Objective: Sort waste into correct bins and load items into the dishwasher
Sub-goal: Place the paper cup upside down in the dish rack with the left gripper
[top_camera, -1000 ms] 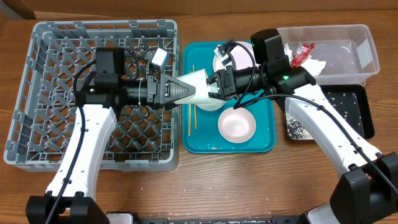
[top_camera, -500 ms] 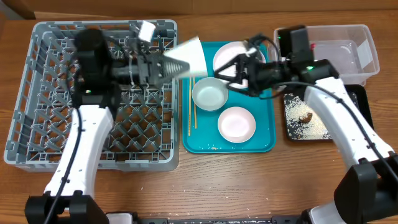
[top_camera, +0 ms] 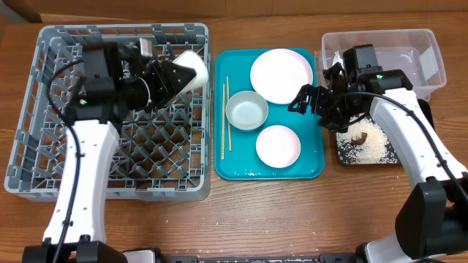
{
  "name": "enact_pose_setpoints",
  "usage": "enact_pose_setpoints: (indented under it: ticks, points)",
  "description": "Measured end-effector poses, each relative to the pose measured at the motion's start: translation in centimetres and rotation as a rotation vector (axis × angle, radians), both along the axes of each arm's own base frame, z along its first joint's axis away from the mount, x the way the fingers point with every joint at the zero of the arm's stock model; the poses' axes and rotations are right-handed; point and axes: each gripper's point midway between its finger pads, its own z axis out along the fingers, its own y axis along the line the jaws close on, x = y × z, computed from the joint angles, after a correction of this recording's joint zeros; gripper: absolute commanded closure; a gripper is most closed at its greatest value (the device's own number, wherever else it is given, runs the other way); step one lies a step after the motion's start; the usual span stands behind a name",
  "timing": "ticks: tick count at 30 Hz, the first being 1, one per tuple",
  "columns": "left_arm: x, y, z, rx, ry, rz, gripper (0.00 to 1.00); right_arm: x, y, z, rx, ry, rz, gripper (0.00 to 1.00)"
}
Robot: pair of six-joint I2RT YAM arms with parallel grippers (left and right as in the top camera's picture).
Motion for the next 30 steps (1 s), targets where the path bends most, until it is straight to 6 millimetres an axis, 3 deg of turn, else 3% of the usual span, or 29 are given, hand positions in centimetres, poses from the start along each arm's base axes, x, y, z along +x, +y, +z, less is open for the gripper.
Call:
enact_pose_setpoints:
  ticks: [2,5,7,9,12,16,18,21,25,30]
  points:
    - [-1.5,1.1,0.9,0.134,0.053,0.006,0.71,0.2,-0.4,-0.2,-0.027,-0.008,-0.004,0.0]
    - [-4.7,2.1,4.3,0.356,0.09,0.01,0.71,0.3,-0.8,-0.4,-0.053,-0.013,-0.006,0.0]
    - [-6.5,2.2,4.8,0.445,0.114,-0.007,0.7,0.2,-0.9,-0.5,-0.063,-0.014,-0.004,0.0]
    - [-8.4,2.2,3.9,0.52,0.177,-0.038,0.7,0.1,-1.1,-0.6,-0.072,-0.013,0.002,0.0]
    - [-11.4,2.3,1.7,0.598,0.346,-0.097,0.7,0.0,-1.2,-0.7,-0.081,-0.011,0.009,0.0]
    - [-13.2,2.6,0.0,0.635,0.462,-0.124,0.71,-0.1,-1.2,-0.7,-0.084,-0.008,0.013,0.0]
    - [-14.1,2.5,-1.7,0.646,0.528,-0.14,0.71,-0.1,-1.3,-0.7,-0.086,-0.011,0.015,0.0]
    - [-15.0,2.3,-4.4,0.663,0.597,-0.163,0.71,-0.2,-1.3,-0.7,-0.086,-0.008,0.016,0.0]
    - [-16.1,1.6,-10.3,0.674,0.678,-0.206,0.69,-0.3,-1.3,-0.7,-0.087,-0.002,0.016,0.0]
    - [-15.9,1.5,-13.9,0.67,0.667,-0.196,0.67,-0.5,-1.3,-0.8,-0.088,0.006,0.016,0.0]
